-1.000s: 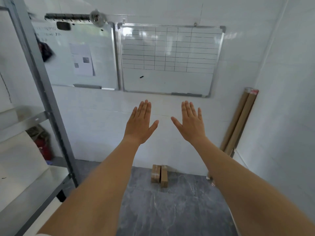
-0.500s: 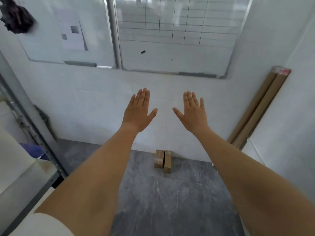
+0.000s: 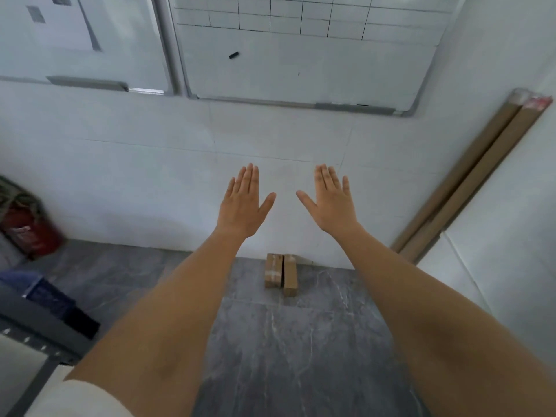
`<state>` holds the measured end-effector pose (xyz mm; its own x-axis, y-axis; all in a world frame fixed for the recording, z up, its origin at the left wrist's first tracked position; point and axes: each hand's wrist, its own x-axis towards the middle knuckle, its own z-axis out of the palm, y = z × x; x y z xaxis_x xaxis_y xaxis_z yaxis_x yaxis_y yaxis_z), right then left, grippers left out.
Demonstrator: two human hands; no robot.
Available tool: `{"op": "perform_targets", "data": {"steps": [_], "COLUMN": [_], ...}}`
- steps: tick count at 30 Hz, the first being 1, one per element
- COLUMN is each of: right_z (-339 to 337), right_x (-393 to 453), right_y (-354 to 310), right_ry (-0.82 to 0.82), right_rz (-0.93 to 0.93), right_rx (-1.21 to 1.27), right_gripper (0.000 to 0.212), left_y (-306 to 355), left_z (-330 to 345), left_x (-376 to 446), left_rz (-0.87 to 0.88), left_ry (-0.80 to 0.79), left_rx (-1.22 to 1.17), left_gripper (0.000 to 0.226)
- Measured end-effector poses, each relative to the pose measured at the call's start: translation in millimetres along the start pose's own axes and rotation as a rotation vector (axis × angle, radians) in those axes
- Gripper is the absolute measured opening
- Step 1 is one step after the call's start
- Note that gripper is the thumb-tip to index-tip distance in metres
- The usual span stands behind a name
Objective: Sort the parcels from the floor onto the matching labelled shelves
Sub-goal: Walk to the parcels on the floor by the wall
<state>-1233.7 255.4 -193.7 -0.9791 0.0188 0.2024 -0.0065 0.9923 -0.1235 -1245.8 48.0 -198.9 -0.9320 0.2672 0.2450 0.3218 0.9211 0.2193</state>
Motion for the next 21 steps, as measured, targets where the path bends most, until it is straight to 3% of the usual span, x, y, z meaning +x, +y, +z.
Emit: {"op": "perform_targets", "data": {"steps": [21], "right_z": [139.0], "right_x": [179.5], "right_y": [98.5], "right_ry": [-0.261], "right_rz": [0.03], "right_rx": [0.073], "right_gripper": [0.08], "left_y": [3.5], "left_z": [144.3], "left_x": [193.0], "left_rz": [0.003], "left_ry": [-0.221], "left_rx": [0.051], "left_gripper": [0.075]}}
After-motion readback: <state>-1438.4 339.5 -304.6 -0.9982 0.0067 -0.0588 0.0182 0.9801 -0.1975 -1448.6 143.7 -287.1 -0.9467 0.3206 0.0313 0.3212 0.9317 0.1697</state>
